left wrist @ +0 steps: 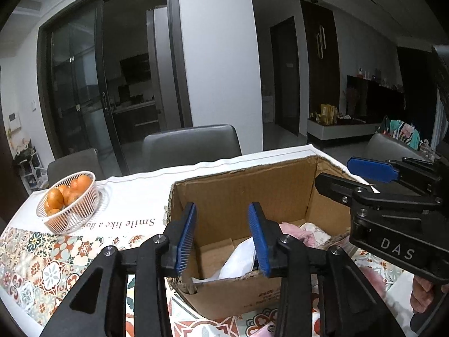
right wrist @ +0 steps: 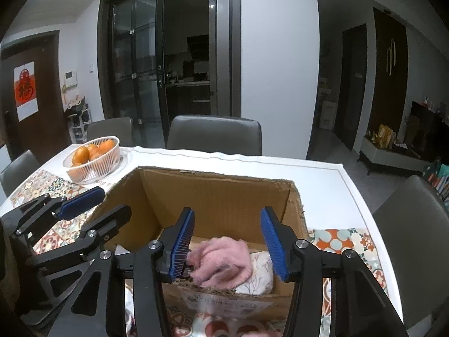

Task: Organize soft objects
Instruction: 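Open the left tool over the box while the right tool drops the towel into it, then withdraw both tools toward the pink scrunchie and remaining cloths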

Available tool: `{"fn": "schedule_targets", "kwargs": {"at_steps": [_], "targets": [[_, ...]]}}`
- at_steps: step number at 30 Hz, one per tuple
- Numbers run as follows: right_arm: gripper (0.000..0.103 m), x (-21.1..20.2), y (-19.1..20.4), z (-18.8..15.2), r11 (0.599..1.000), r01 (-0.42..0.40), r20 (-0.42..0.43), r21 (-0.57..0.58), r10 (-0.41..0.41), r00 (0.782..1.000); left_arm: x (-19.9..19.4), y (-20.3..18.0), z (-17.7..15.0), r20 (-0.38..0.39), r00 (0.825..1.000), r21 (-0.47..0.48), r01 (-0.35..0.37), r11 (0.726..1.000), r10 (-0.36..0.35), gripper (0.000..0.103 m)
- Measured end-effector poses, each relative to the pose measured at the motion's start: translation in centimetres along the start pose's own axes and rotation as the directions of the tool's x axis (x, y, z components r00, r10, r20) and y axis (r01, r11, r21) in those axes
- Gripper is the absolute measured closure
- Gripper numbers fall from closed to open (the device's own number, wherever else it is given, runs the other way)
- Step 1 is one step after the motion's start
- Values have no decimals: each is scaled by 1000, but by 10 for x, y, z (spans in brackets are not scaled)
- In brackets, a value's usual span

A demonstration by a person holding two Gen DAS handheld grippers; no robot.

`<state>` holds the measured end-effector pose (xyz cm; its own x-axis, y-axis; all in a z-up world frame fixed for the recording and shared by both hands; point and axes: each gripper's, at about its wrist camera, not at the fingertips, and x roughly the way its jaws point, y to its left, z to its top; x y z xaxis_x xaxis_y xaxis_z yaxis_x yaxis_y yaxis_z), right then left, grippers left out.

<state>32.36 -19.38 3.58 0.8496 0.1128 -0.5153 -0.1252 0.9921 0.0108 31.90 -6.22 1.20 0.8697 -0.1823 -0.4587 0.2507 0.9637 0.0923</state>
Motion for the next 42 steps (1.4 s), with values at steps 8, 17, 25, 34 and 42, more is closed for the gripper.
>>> {"fn": "schedule_targets", "kwargs": {"at_steps": [8,17,25,34,42], "targets": [[52,-27,3,4,1000,11,46,17,-12,999,-30,1,5,39,999,-12,3,1000,-3,62],[52,-62,3,0,998,37,93,42,-41,995,-66,0,5,81,997,-18,-12,1000,14,59],[39,-92,11,-9,996,82,139,32,-86,987,-93,0,-6,99,995,-29,-22,999,25,57],[29,-121,16,-27,990,133,177,45,-139,974,-117,-2,-23,108,993,-41,-44,998,48,55],[27,-133,14,-47,988,133,174,72,-144,974,-133,-5,-46,104,992,-64,-60,996,66,51]]}}
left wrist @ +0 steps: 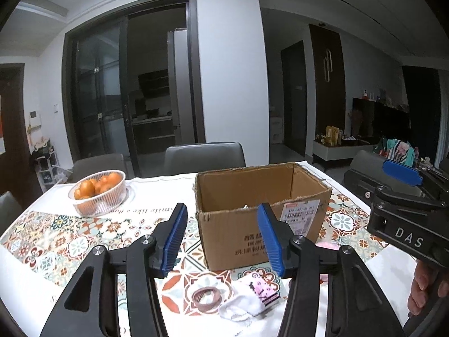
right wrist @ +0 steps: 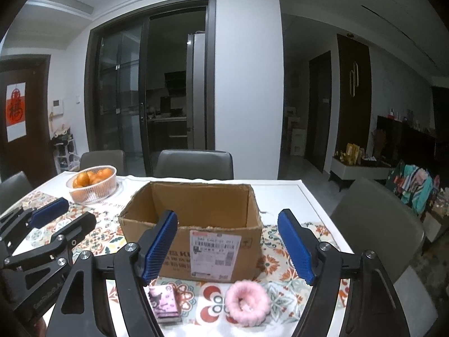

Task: Organize soft objects
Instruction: 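Withdraw both tools toward the pink scrunchie and remaining cloths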

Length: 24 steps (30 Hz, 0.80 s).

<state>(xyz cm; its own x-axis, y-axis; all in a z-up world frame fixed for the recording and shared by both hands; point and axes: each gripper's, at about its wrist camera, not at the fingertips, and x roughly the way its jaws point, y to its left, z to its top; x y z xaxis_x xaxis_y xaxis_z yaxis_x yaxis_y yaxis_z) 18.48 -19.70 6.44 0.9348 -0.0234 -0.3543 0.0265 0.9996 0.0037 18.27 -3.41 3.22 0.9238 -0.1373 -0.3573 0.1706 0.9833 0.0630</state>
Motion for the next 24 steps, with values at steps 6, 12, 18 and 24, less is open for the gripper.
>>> {"fn": "schedule_targets", "kwargs": {"at_steps": [6,12,18,24], "targets": [[22,-9,1,-16,1000,17,3,2,-17,1000,-7,-1,-19,-11,1000,-6,-11,1000,11,46],[19,-19,3,-32,999,38,5,-5,-38,999,-13,-4,-39,-42,999,1,-28,1000,28,42],[19,-19,6,-48,998,50,-25,-34,-51,998,-15,-4,-57,-83,996,-6,-35,999,35,39],[19,-15,2,-68,999,42,-99,-8,-43,994,-10,-7,-72,-119,992,-10,-34,999,32,38]]}}
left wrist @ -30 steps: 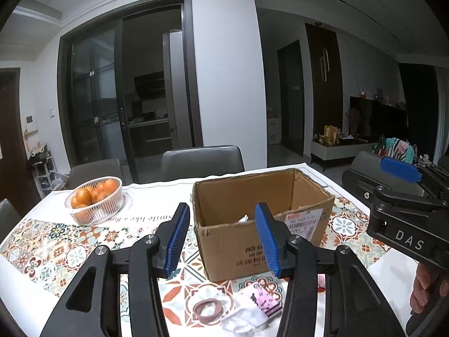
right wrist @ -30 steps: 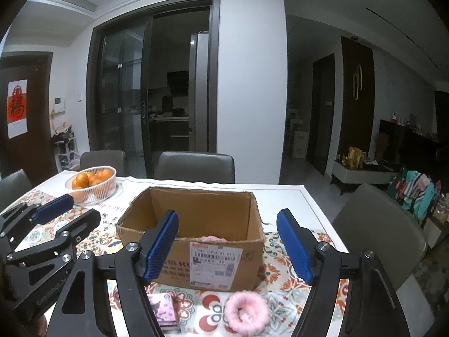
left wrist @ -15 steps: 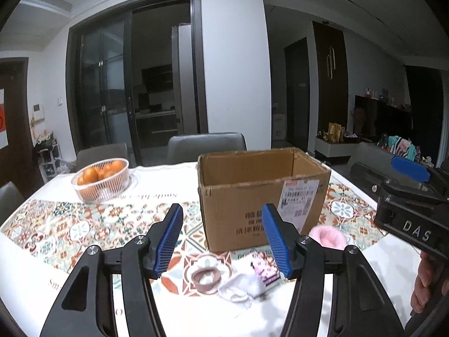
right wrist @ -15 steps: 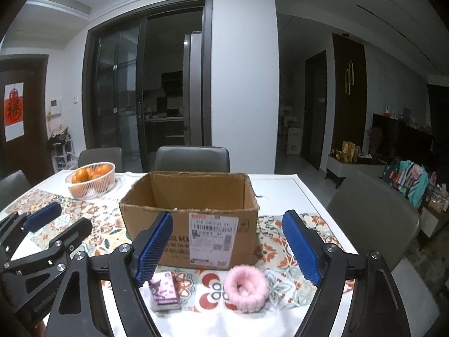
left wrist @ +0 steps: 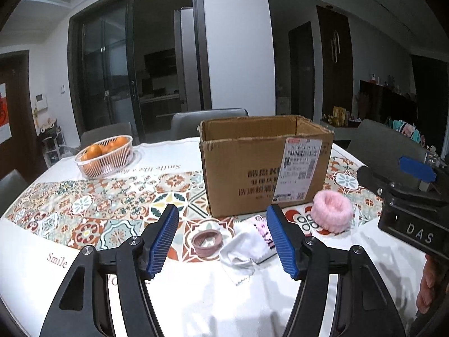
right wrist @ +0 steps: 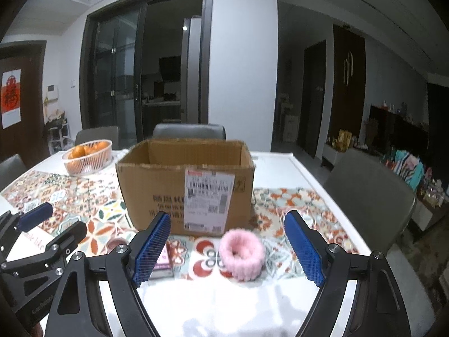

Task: Organize soft objects
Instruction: 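Withdraw both tools toward the pink scrunchie and remaining cloths, then grasp the white cloth with the left tool while the right tool grasps the pink scrunchie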

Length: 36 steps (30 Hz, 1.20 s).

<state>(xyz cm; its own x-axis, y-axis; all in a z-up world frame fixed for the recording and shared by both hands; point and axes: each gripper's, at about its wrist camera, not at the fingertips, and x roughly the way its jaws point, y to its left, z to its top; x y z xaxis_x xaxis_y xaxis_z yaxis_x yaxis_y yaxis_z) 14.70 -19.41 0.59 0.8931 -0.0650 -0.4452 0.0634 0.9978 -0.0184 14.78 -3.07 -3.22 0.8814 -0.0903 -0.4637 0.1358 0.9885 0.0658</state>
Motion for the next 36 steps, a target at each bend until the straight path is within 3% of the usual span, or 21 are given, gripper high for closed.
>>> {"fn": "schedule_targets", "kwargs": {"at_steps": [13,20,36], "targets": [[19,32,-9,-26,1000,12,-111,25,-9,994,33,-4,-19,-96,995,-50,3,999,-8,34],[19,53,-13,-33,999,16,-155,29,-11,988,49,-7,-26,-118,993,-71,0,997,-9,26],[19,106,-24,-49,999,17,-267,50,-3,964,92,-7,-32,-188,982,-142,-19,990,-8,24]]}}
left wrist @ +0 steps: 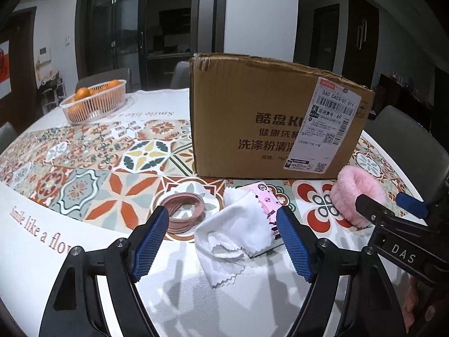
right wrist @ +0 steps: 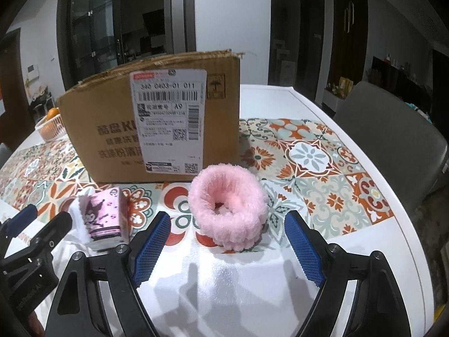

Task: Organize soft objects
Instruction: 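Grasp the white cloth with the left tool while the right tool grasps the pink scrunchie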

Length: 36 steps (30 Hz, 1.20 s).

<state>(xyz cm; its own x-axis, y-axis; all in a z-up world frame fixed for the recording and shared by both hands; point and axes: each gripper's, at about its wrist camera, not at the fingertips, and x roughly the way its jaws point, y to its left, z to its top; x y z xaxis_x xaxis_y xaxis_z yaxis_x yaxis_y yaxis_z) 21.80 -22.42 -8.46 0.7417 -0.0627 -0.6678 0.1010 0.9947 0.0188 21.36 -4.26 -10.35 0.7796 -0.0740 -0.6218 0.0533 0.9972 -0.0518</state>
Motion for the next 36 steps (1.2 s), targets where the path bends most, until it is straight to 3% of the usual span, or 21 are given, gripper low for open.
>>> {"fn": "schedule_targets", "kwargs": {"at_steps": [12,18,32,36], "targets": [[19,21,3,4,1000,-8,-19,-11,8,1000,25,5,-4,-82,996,-45,16,999,-20,26],[20,27,5,5,1000,-13,-27,-17,12,1000,29,6,-6,-102,993,-49,46,998,-51,47],[70,26,5,7,1000,-10,-41,-30,9,999,25,2,-5,-99,993,6,63,998,-62,94],[76,20,8,8,999,-15,-36,-35,14,999,23,5,-6,-102,993,12,54,998,-52,97]]}}
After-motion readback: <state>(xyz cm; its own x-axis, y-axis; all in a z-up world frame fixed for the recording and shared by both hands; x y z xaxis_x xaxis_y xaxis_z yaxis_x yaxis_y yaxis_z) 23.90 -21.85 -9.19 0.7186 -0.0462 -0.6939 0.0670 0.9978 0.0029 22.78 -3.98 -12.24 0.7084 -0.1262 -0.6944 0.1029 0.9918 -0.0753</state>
